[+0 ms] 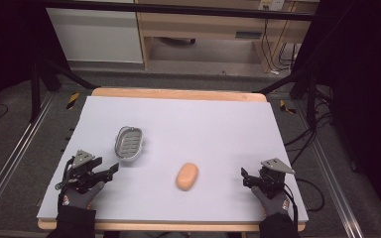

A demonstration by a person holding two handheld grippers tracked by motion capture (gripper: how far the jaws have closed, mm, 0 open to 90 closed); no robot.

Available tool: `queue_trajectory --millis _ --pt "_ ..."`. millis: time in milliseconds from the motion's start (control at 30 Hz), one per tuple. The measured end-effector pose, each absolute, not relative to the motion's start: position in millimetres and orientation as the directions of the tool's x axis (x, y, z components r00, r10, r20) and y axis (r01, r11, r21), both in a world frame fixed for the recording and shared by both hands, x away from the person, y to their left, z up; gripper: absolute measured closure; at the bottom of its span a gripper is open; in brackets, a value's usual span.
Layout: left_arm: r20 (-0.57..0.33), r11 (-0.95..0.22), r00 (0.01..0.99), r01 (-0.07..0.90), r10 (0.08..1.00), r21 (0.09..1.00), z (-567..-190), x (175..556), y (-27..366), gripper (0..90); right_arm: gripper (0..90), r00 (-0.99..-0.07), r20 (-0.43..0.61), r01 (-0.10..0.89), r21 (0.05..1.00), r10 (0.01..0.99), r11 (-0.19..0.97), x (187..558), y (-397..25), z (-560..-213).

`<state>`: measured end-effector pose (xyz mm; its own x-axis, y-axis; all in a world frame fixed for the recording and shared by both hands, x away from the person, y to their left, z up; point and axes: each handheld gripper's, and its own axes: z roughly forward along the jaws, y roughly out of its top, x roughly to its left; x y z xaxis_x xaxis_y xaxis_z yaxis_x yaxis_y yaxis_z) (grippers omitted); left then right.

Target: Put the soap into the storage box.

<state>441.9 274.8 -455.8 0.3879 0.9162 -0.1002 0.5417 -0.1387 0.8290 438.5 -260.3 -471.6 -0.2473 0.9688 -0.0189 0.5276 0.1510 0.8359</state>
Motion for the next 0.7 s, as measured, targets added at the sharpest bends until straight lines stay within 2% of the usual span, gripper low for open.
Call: queue_trajectory --millis 700 --pt "-0.092 -0.208 0.479 0.535 0.873 0.819 -452.4 435.3 241.1 31.6 7.7 -0.242 0.023 0.520 0.847 0.970 0.109 434.3 -267.7 -468.4"
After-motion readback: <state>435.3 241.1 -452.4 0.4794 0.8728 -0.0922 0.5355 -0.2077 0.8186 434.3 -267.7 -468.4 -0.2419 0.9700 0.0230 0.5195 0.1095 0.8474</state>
